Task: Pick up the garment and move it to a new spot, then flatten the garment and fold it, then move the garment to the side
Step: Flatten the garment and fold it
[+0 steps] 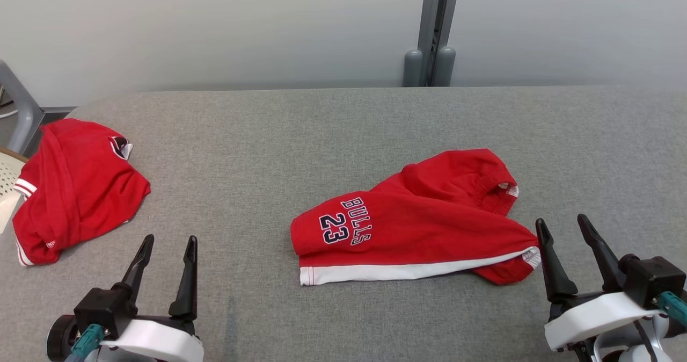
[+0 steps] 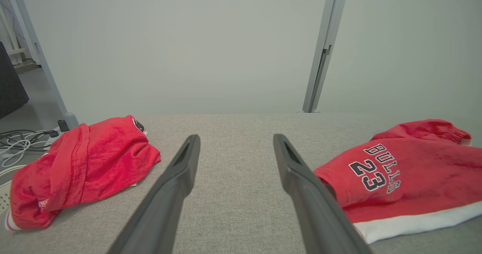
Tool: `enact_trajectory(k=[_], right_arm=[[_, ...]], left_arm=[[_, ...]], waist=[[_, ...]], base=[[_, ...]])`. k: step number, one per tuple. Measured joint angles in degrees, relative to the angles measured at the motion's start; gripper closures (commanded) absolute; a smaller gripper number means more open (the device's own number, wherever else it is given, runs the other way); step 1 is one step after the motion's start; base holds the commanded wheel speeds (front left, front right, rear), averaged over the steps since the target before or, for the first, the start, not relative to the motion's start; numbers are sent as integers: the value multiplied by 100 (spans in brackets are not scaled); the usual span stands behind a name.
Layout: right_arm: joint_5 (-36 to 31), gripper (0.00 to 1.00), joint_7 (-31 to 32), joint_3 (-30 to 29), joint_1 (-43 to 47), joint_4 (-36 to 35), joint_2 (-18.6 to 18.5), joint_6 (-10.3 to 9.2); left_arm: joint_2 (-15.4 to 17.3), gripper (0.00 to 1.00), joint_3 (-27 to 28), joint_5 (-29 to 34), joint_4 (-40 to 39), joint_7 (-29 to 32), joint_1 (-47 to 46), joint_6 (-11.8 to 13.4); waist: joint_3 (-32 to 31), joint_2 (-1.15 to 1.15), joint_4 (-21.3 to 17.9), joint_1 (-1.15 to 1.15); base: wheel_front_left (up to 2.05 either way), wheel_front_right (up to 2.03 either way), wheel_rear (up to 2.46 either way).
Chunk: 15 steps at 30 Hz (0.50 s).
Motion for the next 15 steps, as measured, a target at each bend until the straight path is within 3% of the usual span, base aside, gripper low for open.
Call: enact_trajectory(k=[10, 15], right_arm=[[12, 0, 26, 29, 68, -25, 19, 0], [13, 0, 26, 22, 44, -52, 20, 0]], left_arm=[[19, 0, -202, 19, -158, 181, 23, 4], [-45, 0, -531, 16, -177, 438, -98, -153]], waist=[[79, 0, 23, 0], [176, 0, 14, 0]], base=[[0, 0, 0], [0, 0, 0]])
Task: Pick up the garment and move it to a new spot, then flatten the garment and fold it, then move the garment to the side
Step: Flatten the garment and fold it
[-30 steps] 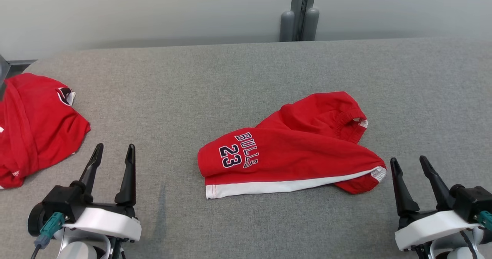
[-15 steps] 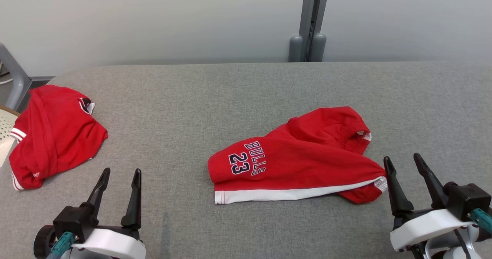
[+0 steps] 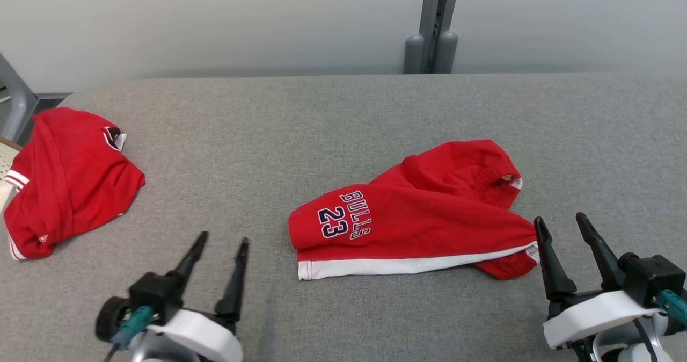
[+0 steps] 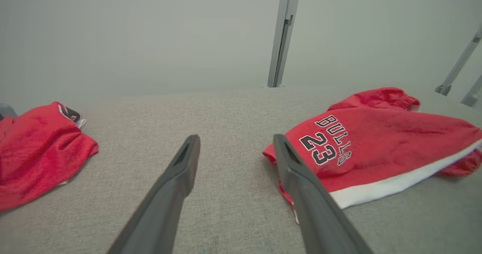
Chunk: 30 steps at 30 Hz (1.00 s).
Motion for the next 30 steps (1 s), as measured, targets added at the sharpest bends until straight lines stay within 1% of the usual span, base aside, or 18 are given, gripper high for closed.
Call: enact_trajectory(k=[6, 11, 14, 19, 20, 21, 22, 25, 30], right_arm=[[-2, 0, -3, 8, -93, -40, 12, 0], [-25, 0, -13, 8, -220, -80, 25, 0], [-55, 0, -22, 1, -259, -82, 33, 0], [-81, 0, -36, -67, -301, -77, 51, 0], [-89, 0, -35, -130, -284, -60, 53, 0], [-97, 0, -31, -160, -255, -48, 53, 0], [-92, 0, -19, -181, -206, -36, 55, 0], [-59, 0, 4, -174, 1, -37, 91, 0], [-25, 0, 43, 27, 186, 58, 140, 0]], left_arm=[[-158, 0, -704, -55, 259, 434, -235, -222], [-245, 0, -1152, -172, 733, 645, -472, -281], [-268, 0, -1232, -237, 1066, 770, -625, -285], [-268, 0, -1144, -333, 1499, 835, -843, -254], [-261, 18, -1133, -397, 1585, 835, -930, -255], [-243, 66, -1136, -411, 1619, 810, -972, -258], [-221, 100, -1141, -421, 1656, 801, -1007, -265], [-163, 100, -1159, -458, 1739, 750, -1076, -281], [-146, 100, -1196, -512, 1814, 673, -1165, -288]], waist=[[220, 0, -49, 0], [466, 0, -145, 0], [612, 0, -223, 0], [791, 0, -362, 0], [840, 0, -399, 0], [861, 0, -411, 0], [878, 0, -416, 0], [911, 0, -415, 0], [992, 0, -418, 0]], base=[[0, 0, 0], [0, 0, 0], [0, 0, 0], [0, 0, 0], [0, 0, 0], [0, 0, 0], [0, 0, 0], [0, 0, 0], [0, 0, 0]])
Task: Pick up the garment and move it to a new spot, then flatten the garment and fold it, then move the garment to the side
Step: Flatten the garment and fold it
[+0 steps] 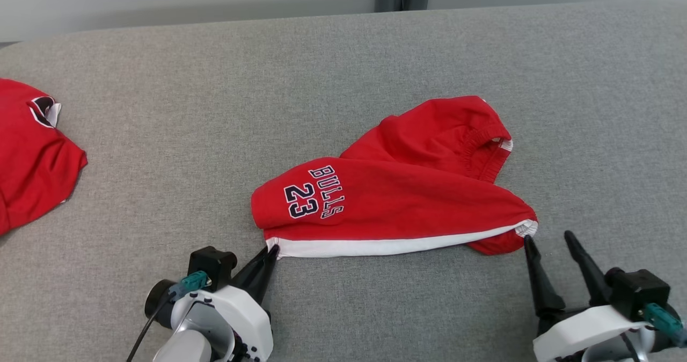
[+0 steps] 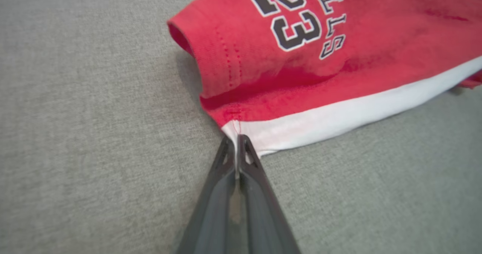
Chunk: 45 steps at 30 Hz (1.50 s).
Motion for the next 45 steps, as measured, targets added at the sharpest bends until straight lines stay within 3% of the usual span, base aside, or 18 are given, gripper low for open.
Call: enact_trajectory(k=[9, 10, 11, 12, 18, 25, 36, 45], right_arm=[[133, 0, -49, 242, -404, 495, 47, 0], [148, 49, -54, 257, -446, 542, 49, 0], [167, 82, -67, 279, -481, 577, 49, 0], [193, 100, -73, 293, -509, 598, 52, 0], [191, 100, -255, 168, -538, 471, 7, 0], [65, 100, -172, 35, -835, -312, -163, 1], [-90, 100, 569, -105, -1877, -1940, -569, 0], [-1, 100, 943, -138, -2338, -2215, -667, 0]], left_arm=[[30, 100, -125, -40, 82, -107, -212, -19], [34, 100, -140, -43, 92, -129, -229, -19], [41, 100, -141, -48, 98, -166, -243, -19], [52, 100, -143, -53, 98, -193, -250, -19], [100, 100, -74, -76, -133, -532, -260, 13], [331, 100, 169, -96, -1232, -768, -396, 183], [881, 100, 510, 89, -3619, 84, -1616, 386], [1007, 100, 693, -22, -4036, 525, -2243, 411]], waist=[[87, 0, 120, 0], [88, 0, 143, 0], [85, 0, 165, 0], [82, 0, 183, 0], [47, 0, 245, 0], [-150, 0, 204, 0], [-603, 0, 238, 0], [-627, 0, 153, 0]], base=[[0, 0, 0], [0, 0, 0], [0, 0, 0], [0, 0, 0], [0, 0, 0], [0, 0, 0], [0, 0, 0], [0, 0, 0]])
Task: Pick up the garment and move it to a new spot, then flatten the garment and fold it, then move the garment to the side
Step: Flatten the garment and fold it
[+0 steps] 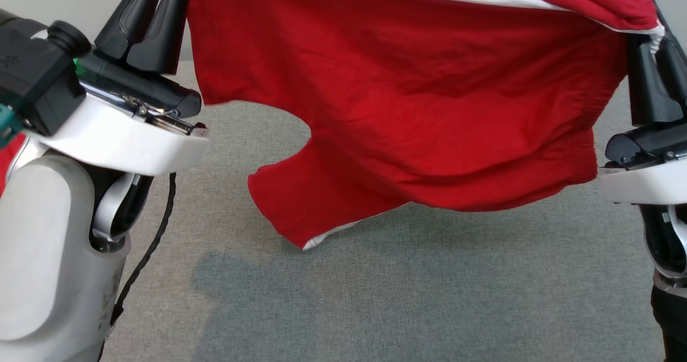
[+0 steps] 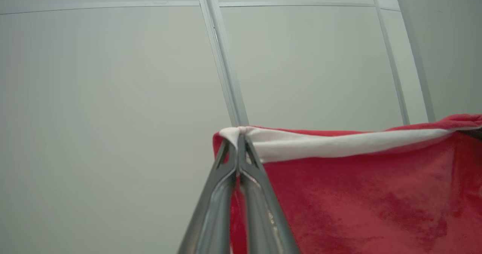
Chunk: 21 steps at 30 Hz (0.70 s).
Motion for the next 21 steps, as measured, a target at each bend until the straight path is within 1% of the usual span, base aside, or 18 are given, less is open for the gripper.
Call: enact_trajectory(k=[5, 9, 11, 16, 21], right_arm=[[220, 100, 65, 30, -224, 233, -57, 0], [388, 100, -33, 83, -733, 676, -111, 0], [466, 100, -97, 145, -1157, 960, -158, 0], [590, 100, -382, 313, -2503, 1893, -174, 1], [631, 100, -812, 485, -3592, 3181, 11, 1]], left_arm=[[-78, 100, 2, -205, 236, 25, -230, -58], [-142, 100, -25, -283, 805, -92, -783, -157], [-169, 100, -43, -282, 1170, -212, -1202, -208], [-299, 100, -98, -259, 2331, -624, -2466, -311], [-417, 100, -231, -235, 3704, -982, -3352, -388]], waist=[[199, 0, -10, 0], [508, 0, 2, 0], [694, 0, 12, 0], [1140, 0, 14, 0], [1411, 0, -30, 0]], base=[[0, 0, 0], [0, 0, 0], [0, 0, 0], [0, 0, 0], [0, 0, 0]])
